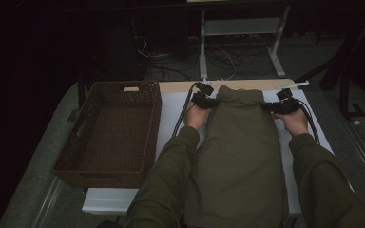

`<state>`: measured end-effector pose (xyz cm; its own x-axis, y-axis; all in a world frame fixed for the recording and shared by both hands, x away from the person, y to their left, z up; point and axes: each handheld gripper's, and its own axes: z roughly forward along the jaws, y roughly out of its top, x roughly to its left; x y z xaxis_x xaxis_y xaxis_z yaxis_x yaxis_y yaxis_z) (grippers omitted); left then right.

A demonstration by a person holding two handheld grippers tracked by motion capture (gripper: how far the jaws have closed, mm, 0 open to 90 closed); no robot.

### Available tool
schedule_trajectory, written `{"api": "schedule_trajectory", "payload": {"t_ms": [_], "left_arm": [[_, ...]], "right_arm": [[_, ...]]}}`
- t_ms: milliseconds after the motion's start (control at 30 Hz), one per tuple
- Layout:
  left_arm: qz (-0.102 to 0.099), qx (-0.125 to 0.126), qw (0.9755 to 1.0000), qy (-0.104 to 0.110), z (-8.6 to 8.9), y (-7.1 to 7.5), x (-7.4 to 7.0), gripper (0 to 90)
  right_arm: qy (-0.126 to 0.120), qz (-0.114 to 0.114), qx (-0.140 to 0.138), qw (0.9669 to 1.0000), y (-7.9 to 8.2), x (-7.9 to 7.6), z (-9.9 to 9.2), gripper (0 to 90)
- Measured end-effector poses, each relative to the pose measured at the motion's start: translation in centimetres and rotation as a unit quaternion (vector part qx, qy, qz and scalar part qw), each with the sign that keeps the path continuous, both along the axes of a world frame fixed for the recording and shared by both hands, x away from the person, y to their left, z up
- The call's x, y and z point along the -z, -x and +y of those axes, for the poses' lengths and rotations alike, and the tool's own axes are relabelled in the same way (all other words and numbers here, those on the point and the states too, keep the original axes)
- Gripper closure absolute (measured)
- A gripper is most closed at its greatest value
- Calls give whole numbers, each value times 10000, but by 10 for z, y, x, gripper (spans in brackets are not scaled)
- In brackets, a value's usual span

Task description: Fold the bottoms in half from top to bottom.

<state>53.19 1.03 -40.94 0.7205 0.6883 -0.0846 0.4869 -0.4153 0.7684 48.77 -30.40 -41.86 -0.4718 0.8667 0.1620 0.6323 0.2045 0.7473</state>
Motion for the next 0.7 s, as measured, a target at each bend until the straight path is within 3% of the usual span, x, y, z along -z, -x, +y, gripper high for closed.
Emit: {"api": "schedule_trajectory", "payload": {"t_ms": [100, 233, 400, 700], "left_arm": [[-238, 6, 9997, -110, 7, -5, -15, 879], [-406, -151, 9991, -1, 19, -10, -31, 879], [-283, -193, 9991, 238, 31, -6, -25, 879], [-233, -147, 9984, 496, 35, 8, -20, 880]], "right_arm": [[-3, -65, -19, 10000, -12, -10, 6, 859], [-76, -214, 9, 9997, -26, -26, 16, 859], [9, -263, -41, 9996, -31, -30, 27, 859], [-61, -246, -127, 9996, -16, -26, 26, 858]]}}
